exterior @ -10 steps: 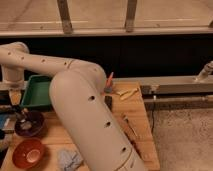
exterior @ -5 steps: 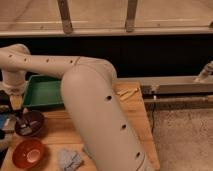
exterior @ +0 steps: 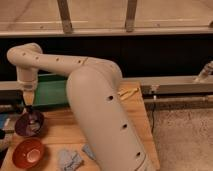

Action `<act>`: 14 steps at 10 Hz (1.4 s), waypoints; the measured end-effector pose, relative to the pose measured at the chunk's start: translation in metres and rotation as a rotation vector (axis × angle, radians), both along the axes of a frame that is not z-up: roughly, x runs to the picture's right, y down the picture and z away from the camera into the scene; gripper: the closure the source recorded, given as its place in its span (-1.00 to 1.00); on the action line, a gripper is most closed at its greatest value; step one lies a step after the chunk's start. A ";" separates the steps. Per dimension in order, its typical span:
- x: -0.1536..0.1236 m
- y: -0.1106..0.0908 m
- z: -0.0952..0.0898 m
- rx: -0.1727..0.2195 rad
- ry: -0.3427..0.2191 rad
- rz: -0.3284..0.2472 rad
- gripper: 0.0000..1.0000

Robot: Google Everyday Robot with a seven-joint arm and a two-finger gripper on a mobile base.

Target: Wipe purple bowl with brush

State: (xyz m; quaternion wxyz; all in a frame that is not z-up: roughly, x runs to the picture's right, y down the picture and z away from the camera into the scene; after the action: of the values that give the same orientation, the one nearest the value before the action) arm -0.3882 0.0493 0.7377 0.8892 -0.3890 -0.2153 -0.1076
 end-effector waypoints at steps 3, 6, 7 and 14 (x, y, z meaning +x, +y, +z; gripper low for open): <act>-0.016 -0.010 0.008 0.011 -0.029 -0.014 1.00; -0.055 0.000 -0.015 0.028 -0.114 -0.064 1.00; -0.065 0.007 -0.025 0.029 -0.137 -0.073 1.00; -0.012 0.038 -0.042 -0.031 -0.038 -0.020 1.00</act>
State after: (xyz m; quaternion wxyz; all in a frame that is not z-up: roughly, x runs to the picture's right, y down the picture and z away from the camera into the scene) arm -0.4000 0.0869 0.6960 0.8777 -0.4029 -0.2298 -0.1204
